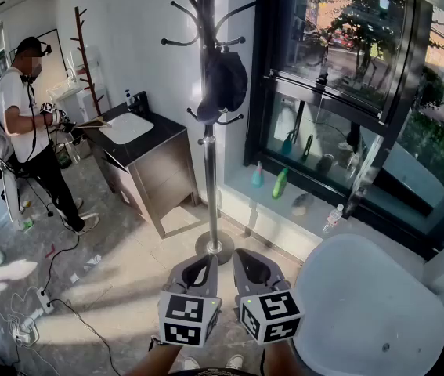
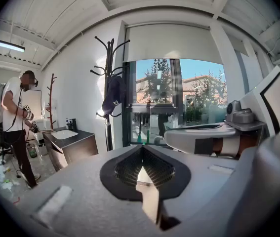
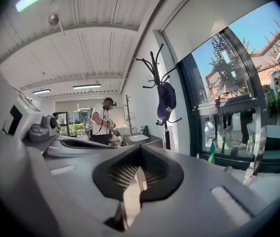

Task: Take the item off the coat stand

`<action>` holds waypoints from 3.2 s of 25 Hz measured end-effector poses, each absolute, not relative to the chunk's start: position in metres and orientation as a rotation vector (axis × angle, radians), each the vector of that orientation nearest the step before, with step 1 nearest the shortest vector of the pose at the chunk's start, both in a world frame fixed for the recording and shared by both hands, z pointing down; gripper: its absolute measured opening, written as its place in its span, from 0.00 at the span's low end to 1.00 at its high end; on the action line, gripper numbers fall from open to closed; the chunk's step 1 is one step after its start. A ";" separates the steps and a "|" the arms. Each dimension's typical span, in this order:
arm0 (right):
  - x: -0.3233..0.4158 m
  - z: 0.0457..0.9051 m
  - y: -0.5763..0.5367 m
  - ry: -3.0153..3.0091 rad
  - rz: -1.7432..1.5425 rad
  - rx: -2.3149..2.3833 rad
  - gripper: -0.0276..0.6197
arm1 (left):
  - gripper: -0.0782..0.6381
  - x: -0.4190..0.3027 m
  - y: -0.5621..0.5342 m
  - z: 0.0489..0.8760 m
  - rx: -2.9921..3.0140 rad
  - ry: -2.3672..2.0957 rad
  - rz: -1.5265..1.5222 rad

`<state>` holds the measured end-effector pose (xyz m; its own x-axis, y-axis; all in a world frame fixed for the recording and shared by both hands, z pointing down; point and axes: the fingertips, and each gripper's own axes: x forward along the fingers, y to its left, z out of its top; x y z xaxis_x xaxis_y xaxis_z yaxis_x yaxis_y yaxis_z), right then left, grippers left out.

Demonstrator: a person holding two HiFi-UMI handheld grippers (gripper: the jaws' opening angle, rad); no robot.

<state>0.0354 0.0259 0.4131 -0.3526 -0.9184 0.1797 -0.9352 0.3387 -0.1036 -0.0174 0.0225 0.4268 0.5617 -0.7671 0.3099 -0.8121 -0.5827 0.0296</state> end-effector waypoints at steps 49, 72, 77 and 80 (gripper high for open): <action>0.065 0.356 -0.213 -2.312 0.169 1.966 0.04 | 0.11 0.000 -0.225 0.380 2.778 -1.150 0.262; 0.116 0.257 -0.312 -2.435 -0.271 1.851 0.08 | 0.11 0.023 -0.316 0.357 2.718 -1.438 0.245; 0.119 0.243 -0.335 -2.491 -0.313 1.803 0.15 | 0.11 0.028 -0.329 0.355 2.702 -1.500 0.247; 0.117 0.241 -0.348 -2.530 -0.269 1.779 0.18 | 0.11 0.028 -0.335 0.355 2.692 -1.529 0.246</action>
<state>0.1174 -0.3482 0.2414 -0.3429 -0.9368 -0.0692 -0.9305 0.3286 0.1620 0.0281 -0.3352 0.3547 0.5028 -0.8505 0.1545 -0.8561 -0.5146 -0.0471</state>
